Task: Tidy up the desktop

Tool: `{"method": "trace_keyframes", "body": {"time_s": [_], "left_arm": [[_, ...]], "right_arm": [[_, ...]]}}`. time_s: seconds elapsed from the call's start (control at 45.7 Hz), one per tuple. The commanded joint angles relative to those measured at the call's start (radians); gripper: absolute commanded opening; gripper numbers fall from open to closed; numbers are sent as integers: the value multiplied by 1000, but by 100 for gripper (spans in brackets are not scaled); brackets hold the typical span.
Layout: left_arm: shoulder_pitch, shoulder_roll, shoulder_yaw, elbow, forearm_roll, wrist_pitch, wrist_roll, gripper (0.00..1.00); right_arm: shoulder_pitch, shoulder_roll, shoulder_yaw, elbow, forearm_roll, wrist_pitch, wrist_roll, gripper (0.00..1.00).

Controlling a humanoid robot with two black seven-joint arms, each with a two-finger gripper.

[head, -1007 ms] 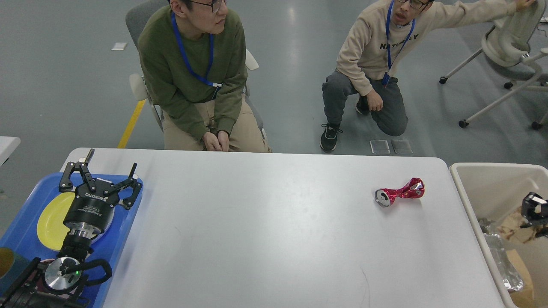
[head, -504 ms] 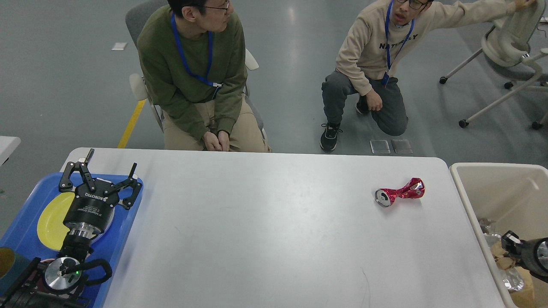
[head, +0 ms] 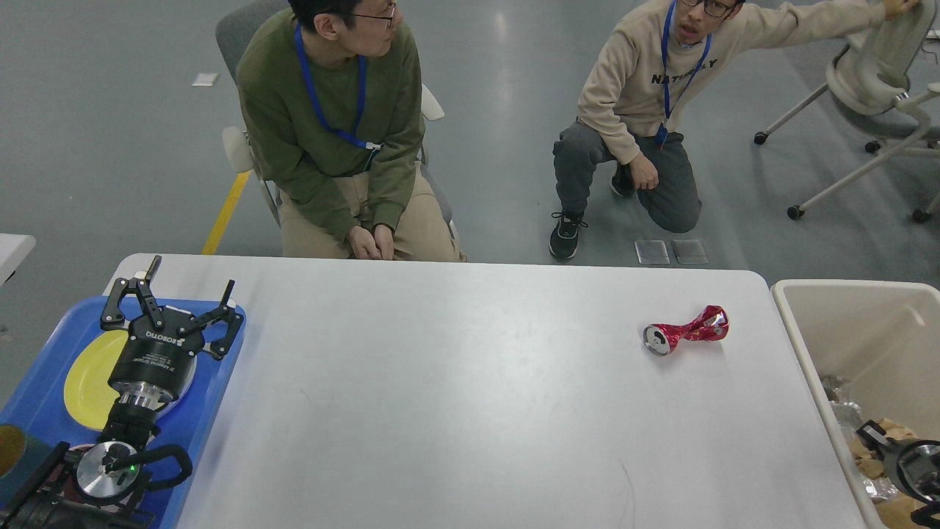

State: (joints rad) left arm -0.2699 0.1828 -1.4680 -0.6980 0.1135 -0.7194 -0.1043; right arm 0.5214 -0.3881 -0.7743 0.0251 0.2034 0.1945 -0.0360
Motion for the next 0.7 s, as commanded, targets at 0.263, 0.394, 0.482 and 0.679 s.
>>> {"method": "trace_keyframes", "body": {"time_s": [0.263, 0.394, 0.482, 0.679], "left_arm": [[0, 1, 0, 0, 0, 0, 0, 96], [0, 1, 0, 0, 0, 0, 0, 96], [0, 0, 0, 0, 0, 0, 0, 96], [0, 0, 0, 0, 0, 0, 0, 96]], "right_arm": [[-37, 20, 56, -1, -1, -125, -15, 0], [-55, 18, 53, -5, -1, -236, -9, 86], [-61, 21, 55, 7, -1, -316, -7, 100], [-67, 25, 53, 10, -1, -317, -4, 100]]}}
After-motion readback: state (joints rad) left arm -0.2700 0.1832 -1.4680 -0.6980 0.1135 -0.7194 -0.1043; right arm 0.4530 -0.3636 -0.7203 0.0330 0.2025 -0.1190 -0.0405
